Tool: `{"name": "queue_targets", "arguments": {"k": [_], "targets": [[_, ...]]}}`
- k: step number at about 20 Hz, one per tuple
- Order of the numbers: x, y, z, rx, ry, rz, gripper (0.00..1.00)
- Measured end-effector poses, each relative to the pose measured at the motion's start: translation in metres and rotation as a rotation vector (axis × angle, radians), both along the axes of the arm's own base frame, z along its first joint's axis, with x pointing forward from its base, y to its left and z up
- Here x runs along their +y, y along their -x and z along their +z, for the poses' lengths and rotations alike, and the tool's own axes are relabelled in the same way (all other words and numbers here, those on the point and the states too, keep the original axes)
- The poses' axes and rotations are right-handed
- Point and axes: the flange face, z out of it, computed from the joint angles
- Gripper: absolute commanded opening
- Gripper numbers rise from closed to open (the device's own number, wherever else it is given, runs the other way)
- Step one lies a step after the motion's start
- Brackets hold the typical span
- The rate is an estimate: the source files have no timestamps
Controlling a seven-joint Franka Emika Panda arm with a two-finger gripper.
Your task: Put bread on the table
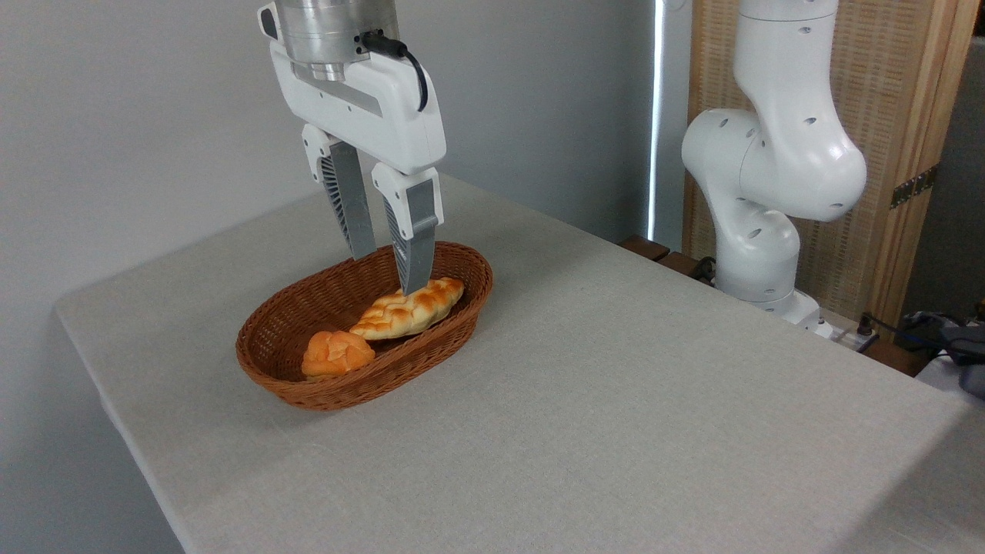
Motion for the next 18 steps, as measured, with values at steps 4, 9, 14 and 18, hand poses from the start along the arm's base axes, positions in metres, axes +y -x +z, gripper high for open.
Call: {"name": "queue_targets", "arguments": {"k": [4, 9, 14, 18], "targets": [[0.000, 0.000, 0.000, 0.000, 0.000, 0.000, 1.00], [0.000, 0.000, 0.000, 0.003, 0.000, 0.000, 1.00], [-0.003, 0.003, -0.003, 0.028, -0.002, -0.007, 1.00], [-0.018, 0.005, -0.010, 0.044, -0.004, -0.033, 1.00]]}}
